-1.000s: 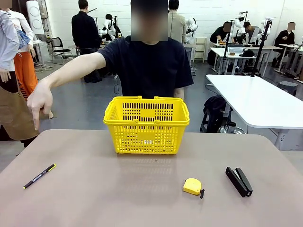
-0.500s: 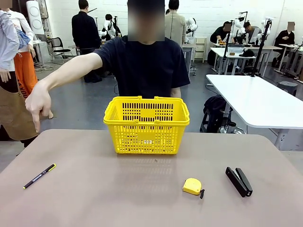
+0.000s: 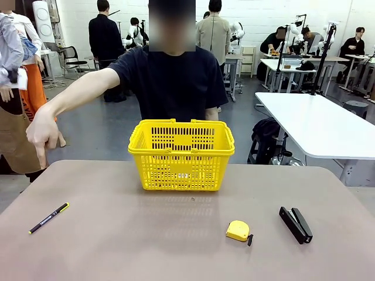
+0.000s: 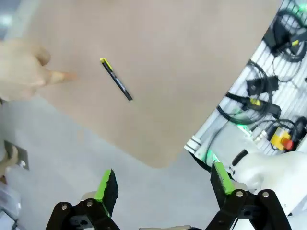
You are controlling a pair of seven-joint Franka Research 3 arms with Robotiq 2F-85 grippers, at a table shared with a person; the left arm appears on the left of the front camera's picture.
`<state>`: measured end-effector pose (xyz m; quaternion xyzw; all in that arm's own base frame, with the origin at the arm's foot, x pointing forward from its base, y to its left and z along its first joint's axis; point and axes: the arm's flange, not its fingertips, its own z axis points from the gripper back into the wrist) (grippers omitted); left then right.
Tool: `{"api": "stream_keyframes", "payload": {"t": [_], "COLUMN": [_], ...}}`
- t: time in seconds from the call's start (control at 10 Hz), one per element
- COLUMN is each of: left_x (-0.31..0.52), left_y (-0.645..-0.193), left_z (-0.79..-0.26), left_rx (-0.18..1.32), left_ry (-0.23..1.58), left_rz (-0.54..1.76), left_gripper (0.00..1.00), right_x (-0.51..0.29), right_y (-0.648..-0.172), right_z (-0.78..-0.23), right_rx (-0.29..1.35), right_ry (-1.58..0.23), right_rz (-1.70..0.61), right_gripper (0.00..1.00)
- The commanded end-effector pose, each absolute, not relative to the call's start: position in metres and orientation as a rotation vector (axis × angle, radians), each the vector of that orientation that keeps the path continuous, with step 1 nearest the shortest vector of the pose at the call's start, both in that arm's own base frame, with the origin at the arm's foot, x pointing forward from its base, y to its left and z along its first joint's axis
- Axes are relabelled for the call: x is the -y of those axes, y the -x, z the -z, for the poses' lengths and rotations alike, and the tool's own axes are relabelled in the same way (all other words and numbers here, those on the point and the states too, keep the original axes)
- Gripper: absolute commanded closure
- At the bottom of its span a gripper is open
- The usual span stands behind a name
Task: Place the items the person wants into the basket.
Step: Pick up the item the person points to and place it in the Market Basket.
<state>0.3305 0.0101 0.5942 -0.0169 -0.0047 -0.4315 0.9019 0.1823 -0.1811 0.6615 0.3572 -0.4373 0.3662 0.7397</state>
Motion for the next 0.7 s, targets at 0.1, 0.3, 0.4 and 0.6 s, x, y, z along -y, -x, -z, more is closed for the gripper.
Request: {"api": "stream_keyframes", "payload": {"t": [0.1, 0.3, 0.4, 0.6], "left_x": [-0.019, -0.026, -0.028, -0.026], "left_y": [-0.346, -0.351, -0.354, -0.360], "left_z": [-0.570, -0.554, -0.546, -0.539], "left_rx": [0.044, 0.156, 0.159, 0.167], "left_ry": [0.079, 0.050, 0.030, 0.013], "left_rz": [0.819, 0.764, 0.742, 0.731], "left_gripper": [0.00, 0.00, 0.00, 0.00], "right_x": [0.181, 0.181, 0.181, 0.181], "right_y": [-0.184, -0.184, -0.184, -0.184], "right_z": [-0.663, -0.663, -0.663, -0.663], "right_rx": [0.982, 0.982, 0.982, 0.982], "right_ry": [-0.801, -0.801, -0.801, -0.801], "right_rz": [-0.818, -0.818, -0.818, -0.818], "right_gripper": [0.00, 0.00, 0.00, 0.00]}}
